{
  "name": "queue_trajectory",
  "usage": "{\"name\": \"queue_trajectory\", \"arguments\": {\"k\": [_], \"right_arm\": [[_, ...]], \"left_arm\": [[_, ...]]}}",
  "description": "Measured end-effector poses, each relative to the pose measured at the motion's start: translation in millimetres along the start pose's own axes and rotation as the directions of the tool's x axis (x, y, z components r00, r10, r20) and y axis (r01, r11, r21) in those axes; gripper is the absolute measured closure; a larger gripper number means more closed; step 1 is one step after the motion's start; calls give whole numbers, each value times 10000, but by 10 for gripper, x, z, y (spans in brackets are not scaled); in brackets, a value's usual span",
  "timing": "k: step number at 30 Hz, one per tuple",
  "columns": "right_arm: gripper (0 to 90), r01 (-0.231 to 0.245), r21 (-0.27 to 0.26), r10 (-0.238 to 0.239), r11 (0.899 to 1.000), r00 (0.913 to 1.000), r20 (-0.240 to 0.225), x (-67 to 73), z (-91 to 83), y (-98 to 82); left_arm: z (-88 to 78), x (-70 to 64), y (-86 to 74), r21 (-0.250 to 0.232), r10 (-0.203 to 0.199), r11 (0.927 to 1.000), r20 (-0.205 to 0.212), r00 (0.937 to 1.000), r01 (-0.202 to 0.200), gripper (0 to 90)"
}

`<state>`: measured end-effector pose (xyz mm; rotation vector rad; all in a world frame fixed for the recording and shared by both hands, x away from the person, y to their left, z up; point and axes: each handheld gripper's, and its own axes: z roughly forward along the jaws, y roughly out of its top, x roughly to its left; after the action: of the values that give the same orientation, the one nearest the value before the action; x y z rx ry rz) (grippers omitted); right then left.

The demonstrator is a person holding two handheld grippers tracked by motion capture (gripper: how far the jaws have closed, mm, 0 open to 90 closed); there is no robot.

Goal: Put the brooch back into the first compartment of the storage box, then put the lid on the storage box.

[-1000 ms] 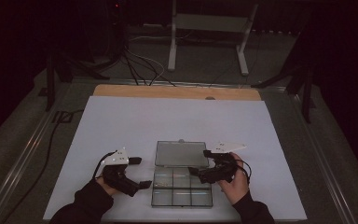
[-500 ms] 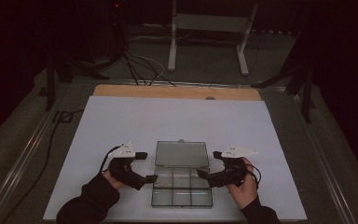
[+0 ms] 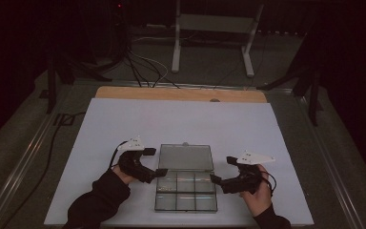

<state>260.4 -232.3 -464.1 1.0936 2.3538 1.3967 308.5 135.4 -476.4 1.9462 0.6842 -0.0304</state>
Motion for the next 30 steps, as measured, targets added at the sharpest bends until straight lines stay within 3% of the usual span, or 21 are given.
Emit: {"name": "queue_trajectory", "arguments": {"k": [8, 14, 19, 24, 26, 28, 30], "right_arm": [[30, -70, -37, 71, 10000, 9999, 98, -46, 0, -30], [30, -79, -78, 80, 9999, 9999, 92, -57, 5, -38], [31, -52, -63, 53, 10000, 9999, 89, -57, 6, -34], [31, 22, -62, -22, 10000, 9999, 140, -54, 13, -27], [31, 17, -68, -16, 10000, 9999, 138, -55, 15, -26], [31, 46, -64, -45, 10000, 9999, 167, -55, 17, -25], [31, 44, -63, -43, 10000, 9999, 145, -59, 21, -25]], "left_arm": [[46, 95, 41, -226, -865, 9961, -483, 9951, 855, 7], [139, 139, 45, -16, -1082, 9941, -1166, 9873, 1087, 6], [172, 156, 67, -29, -1293, 9914, -1800, 9751, 1309, 6], [188, 175, 70, -49, -1704, 9849, -2009, 9647, 1730, 7], [202, 179, 75, 91, -1865, 9811, -2190, 9577, 1931, 7], [209, 183, 75, 215, -1892, 9798, -2224, 9564, 1989, 7], [208, 205, 54, 236, -2160, 9737, -2224, 9507, 2267, 7]]}}
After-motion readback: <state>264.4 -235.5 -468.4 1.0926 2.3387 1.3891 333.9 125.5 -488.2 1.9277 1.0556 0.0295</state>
